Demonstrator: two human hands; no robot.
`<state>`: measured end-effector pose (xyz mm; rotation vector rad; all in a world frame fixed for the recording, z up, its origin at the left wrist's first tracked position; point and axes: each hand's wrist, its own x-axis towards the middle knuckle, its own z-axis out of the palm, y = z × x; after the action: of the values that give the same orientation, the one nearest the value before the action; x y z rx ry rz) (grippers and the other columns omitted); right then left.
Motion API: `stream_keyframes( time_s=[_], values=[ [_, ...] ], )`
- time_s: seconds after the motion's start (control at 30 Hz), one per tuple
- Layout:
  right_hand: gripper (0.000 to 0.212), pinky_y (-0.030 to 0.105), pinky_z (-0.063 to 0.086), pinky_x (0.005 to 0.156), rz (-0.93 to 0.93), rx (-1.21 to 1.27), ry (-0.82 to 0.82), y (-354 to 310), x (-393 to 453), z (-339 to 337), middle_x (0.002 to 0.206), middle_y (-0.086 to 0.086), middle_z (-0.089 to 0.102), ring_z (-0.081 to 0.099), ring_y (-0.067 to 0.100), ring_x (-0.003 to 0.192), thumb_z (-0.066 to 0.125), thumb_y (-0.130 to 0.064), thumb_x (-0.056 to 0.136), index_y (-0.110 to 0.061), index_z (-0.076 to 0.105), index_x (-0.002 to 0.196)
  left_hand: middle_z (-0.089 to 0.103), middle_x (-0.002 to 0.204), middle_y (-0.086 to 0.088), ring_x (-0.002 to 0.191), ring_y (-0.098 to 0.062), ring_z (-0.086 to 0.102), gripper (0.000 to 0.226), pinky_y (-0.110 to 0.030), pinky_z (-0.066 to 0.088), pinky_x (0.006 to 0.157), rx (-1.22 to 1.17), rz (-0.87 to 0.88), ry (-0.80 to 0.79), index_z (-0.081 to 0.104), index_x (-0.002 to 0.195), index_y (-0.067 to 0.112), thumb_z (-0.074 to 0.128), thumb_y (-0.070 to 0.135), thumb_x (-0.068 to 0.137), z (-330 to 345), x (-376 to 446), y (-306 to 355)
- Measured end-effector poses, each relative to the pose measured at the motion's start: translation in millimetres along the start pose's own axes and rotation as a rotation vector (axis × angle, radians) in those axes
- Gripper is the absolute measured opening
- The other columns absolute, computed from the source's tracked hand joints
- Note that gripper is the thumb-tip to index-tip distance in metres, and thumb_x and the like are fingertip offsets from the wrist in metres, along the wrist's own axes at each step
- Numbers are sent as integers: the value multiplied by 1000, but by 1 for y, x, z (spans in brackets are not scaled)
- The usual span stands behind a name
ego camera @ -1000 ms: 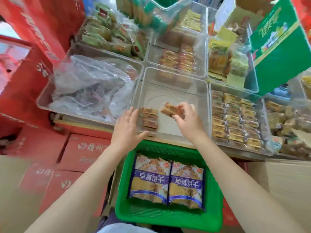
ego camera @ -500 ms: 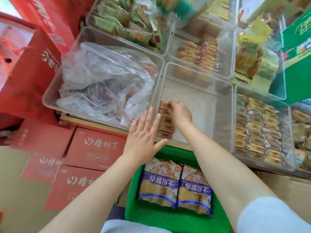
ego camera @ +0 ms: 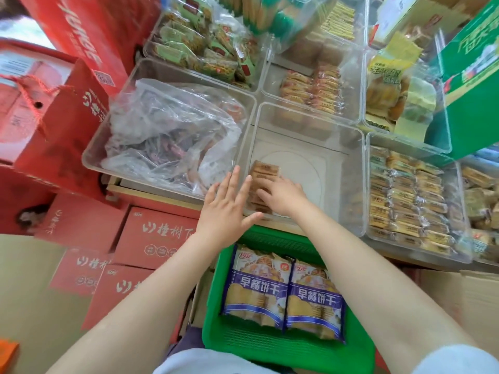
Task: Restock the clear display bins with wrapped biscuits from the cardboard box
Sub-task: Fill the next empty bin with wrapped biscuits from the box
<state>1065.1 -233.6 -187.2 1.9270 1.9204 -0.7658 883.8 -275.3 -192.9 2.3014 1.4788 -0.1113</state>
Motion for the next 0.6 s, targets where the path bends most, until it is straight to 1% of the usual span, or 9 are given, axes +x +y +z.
stream_keyframes(
  time_s=[0.07, 0.13, 0.2, 0.23, 0.3, 0.33, 0.43, 0.5, 0.6],
  values=[
    [43, 47, 35, 112, -40, 167, 71, 4, -33, -7, 153, -6, 46, 41, 23, 139, 39, -45, 105, -37, 48, 146, -32, 162, -5, 155, -23, -9, 88, -41, -3, 123, -11, -9, -39, -17, 159, 27, 19, 76, 94, -9, -2, -1],
    [35, 42, 46, 101, -45, 389, 130, 24, -76, -12, 129, -3, 66, 58, 18, 119, 43, -36, 105, -24, 65, 130, -21, 166, -7, 156, -26, 0, 85, -44, 5, 124, -84, -65, -55, -3, 162, 27, 37, 66, 98, -20, -6, 7],
    [30, 41, 53, 82, -19, 537, 203, 55, -125, -16, 95, -4, 71, 65, 15, 90, 45, -31, 105, -19, 72, 109, 2, 168, -14, 155, -31, 11, 70, -46, 14, 123, -199, -119, 70, 24, 159, 19, 53, 43, 100, -27, -15, 33],
    [29, 45, 54, 77, 2, 572, 257, 73, -148, -17, 85, -2, 70, 66, 17, 80, 45, -30, 105, -18, 72, 103, 15, 166, -18, 152, -33, 20, 60, -45, 19, 122, -234, -108, 157, 37, 153, 14, 56, 32, 99, -29, -21, 55],
    [27, 49, 56, 74, 49, 636, 380, 109, -192, -18, 79, 0, 69, 68, 19, 73, 46, -27, 105, -17, 71, 97, 35, 158, -17, 144, -33, 36, 46, -45, 30, 118, -275, -9, 221, 52, 141, 9, 58, 21, 97, -27, -32, 114],
    [27, 49, 56, 73, 68, 667, 457, 129, -213, -18, 77, 0, 69, 68, 16, 70, 47, -26, 104, -17, 71, 95, 39, 155, -13, 139, -31, 41, 42, -44, 35, 114, -308, 59, 176, 54, 138, 12, 58, 21, 98, -24, -37, 148],
    [26, 43, 55, 68, 126, 690, 722, 189, -275, -19, 70, -3, 68, 66, 13, 63, 49, -24, 102, -20, 69, 88, 35, 154, -1, 123, -26, 54, 39, -42, 50, 99, -345, 260, -22, 52, 139, 22, 55, 28, 100, -7, -49, 253],
    [24, 42, 54, 66, 163, 721, 901, 234, -320, -15, 70, -5, 66, 64, 16, 64, 50, -26, 101, -20, 68, 86, 36, 152, 2, 115, -24, 58, 40, -42, 54, 90, -349, 349, -55, 52, 140, 24, 55, 31, 101, 6, -58, 321],
    [20, 35, 53, 67, 238, 776, 1111, 315, -390, -3, 71, -8, 65, 64, 15, 68, 51, -25, 98, -20, 67, 86, 40, 146, 6, 109, -17, 59, 35, -40, 54, 88, -431, 423, -30, 55, 136, 25, 55, 29, 100, 27, -75, 419]
  ],
)
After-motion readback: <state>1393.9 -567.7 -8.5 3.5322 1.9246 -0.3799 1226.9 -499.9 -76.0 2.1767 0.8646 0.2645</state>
